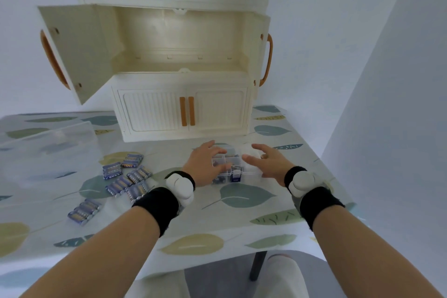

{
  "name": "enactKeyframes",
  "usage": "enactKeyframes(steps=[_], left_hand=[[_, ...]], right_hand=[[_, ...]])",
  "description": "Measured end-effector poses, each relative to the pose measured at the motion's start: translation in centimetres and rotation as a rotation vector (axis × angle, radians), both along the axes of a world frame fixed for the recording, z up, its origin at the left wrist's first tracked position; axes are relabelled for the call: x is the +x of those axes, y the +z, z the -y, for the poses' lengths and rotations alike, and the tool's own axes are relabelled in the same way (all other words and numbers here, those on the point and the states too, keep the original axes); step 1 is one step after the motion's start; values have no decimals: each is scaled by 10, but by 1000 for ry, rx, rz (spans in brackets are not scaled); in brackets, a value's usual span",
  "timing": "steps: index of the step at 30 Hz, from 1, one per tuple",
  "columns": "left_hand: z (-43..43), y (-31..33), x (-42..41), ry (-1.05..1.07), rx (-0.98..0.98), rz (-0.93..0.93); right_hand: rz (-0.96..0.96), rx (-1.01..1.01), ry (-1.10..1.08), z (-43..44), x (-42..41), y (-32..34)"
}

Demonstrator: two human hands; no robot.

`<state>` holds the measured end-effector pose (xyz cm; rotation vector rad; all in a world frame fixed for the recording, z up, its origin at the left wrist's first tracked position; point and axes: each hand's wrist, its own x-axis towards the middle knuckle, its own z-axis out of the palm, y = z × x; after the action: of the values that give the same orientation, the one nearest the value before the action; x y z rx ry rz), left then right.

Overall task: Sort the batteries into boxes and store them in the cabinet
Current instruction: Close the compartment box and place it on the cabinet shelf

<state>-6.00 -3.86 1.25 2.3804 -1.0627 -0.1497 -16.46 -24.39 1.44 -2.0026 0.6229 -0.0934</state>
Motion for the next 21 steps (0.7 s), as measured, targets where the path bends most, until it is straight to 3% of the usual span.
enactKeyframes(steps=[3,7,12,16,21], left_hand=[[2,-5,-7,-72,5,103],[-1,-15,-15,-179,129,284],[1,-21,-19,-182,96,406],[2,-6,-13,-194,124,329],[-12,34,9,-225,129,193]], right_hand=[[-19,-261,58,-4,-4,-9],[-22,-348,83,-8,-8,-5],[-21,-582,70,-19,-9,5],[106,-852,161,-39,-6,18],[234,-850,302,-53,3,32]])
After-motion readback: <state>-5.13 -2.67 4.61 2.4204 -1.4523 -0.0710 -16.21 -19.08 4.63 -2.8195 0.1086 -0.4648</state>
